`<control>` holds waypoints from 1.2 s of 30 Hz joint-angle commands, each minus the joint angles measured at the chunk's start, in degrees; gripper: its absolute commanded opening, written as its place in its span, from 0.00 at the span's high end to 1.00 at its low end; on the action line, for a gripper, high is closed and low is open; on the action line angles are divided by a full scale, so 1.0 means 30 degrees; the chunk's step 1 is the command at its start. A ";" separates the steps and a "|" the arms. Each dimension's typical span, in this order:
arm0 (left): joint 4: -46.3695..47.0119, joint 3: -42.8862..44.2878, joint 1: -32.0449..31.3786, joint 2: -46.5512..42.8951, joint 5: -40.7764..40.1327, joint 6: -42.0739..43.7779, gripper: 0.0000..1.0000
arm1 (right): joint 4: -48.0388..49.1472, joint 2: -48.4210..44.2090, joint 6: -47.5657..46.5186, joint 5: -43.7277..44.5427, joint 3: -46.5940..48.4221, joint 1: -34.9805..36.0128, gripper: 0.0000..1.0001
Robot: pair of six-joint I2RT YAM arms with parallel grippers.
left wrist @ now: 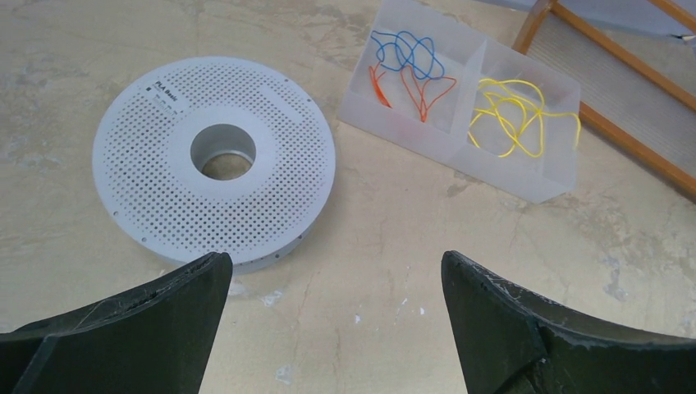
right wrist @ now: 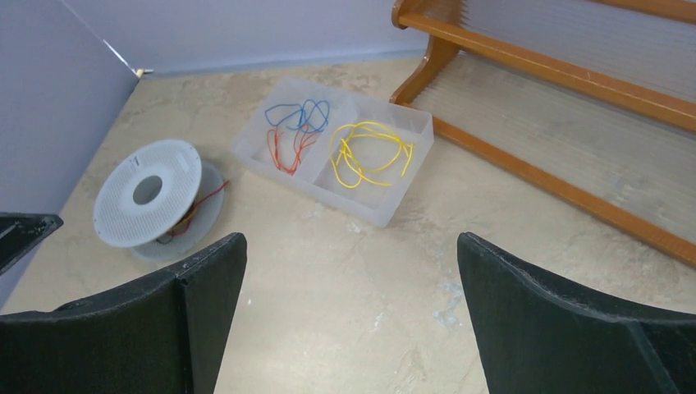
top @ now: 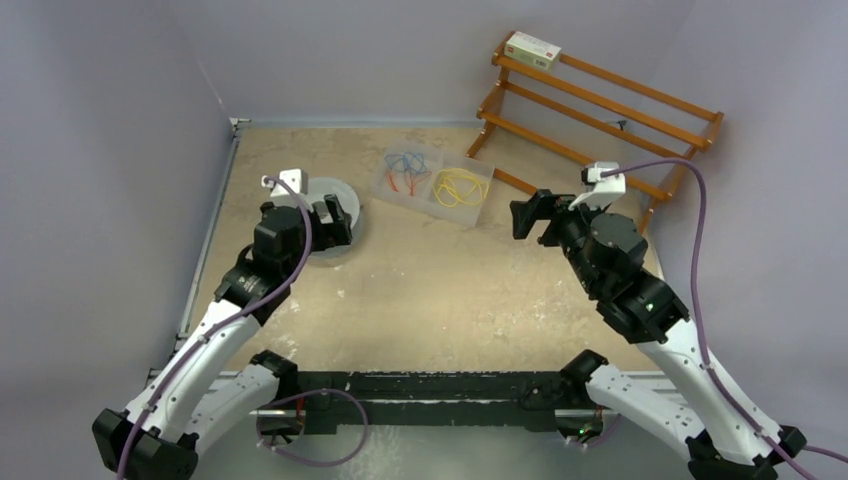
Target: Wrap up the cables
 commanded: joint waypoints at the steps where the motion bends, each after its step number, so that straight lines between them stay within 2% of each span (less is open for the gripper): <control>1: 0.0115 0.0719 0.0106 0.0459 -0.1240 -0.0201 0.02 | 0.0862 0.0518 -0.0995 -0.1492 -0.0045 -0.0016 0.01; 11: -0.0201 0.1444 0.0602 0.2878 -0.1282 -0.0401 0.02 | 0.2645 0.2233 -0.1574 -0.4443 -0.0590 -0.0003 0.01; 20: -0.0074 0.1316 0.1587 0.3136 -0.0227 -0.0563 0.03 | 0.4528 0.7536 -0.1238 -0.6335 0.0627 0.0034 0.02; 36: -0.0215 0.1179 0.1637 0.2071 0.0365 -0.0684 0.04 | 0.6394 1.5706 0.1370 -0.5462 0.5442 0.0032 0.12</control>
